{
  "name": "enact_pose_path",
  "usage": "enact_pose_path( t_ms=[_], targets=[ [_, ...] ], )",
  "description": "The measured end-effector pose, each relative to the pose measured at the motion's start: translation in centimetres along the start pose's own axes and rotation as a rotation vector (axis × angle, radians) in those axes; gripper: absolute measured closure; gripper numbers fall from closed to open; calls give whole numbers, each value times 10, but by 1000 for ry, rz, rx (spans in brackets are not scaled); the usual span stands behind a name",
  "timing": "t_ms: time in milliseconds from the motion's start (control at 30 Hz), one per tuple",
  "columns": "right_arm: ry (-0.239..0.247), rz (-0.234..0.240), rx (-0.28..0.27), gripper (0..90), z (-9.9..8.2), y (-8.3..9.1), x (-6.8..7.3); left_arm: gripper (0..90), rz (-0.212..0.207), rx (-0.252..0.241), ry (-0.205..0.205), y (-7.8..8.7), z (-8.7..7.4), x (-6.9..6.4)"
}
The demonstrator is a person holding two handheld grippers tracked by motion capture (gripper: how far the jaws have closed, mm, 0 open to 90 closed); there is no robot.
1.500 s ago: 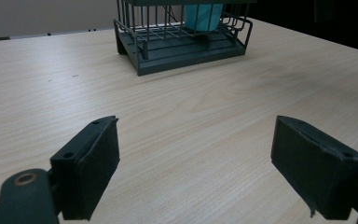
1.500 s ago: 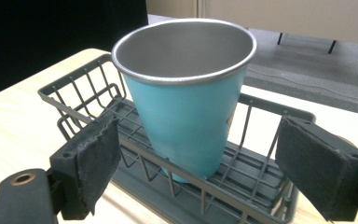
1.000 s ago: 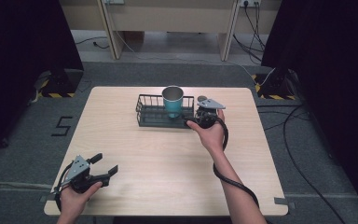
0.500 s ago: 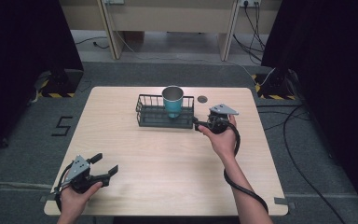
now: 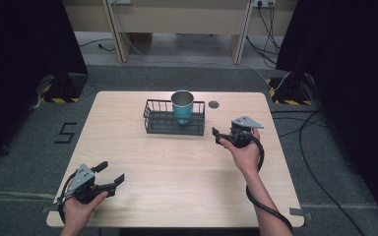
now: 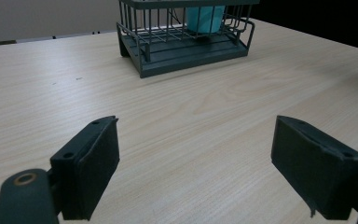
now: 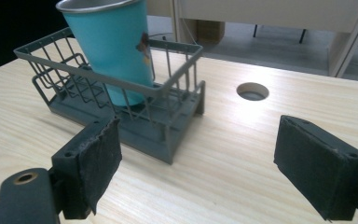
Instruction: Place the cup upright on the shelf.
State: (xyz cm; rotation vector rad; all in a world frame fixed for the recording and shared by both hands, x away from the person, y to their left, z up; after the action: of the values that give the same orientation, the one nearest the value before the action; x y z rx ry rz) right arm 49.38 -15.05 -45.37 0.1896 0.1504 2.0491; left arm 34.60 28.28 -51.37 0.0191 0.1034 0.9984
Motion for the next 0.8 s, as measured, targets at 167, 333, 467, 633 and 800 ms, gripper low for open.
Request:
enact_pose_path(
  t_ms=[167,333,467,633,800],
  targets=[
    [3,-13,0,156,-2,9,-8,147,2,1,-2,0,0,0],
    [-4,-32,1,156,-3,20,-17,148,5,-1,-1,0,0,1],
    [0,-46,0,155,-5,28,-26,148,4,-1,-3,0,1,0],
    [-3,-63,-3,156,-7,37,-34,147,5,-1,-4,0,1,0],
    [-13,-79,-1,156,-15,48,-41,147,7,-1,-4,0,1,0]
  ],
)
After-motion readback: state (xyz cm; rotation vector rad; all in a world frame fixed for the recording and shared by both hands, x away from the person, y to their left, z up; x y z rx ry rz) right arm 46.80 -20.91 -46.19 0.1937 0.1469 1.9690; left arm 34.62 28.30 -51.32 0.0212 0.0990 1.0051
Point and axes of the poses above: each handheld gripper's, and its own axes: y roughly backward along the jaws, z roughly out of its top, x roughly to its left, the point moved 4 cm from there along -y, roughly forward along the jaws, and after that the axes turned 14 degrees about -x, right-handed, at the moved point
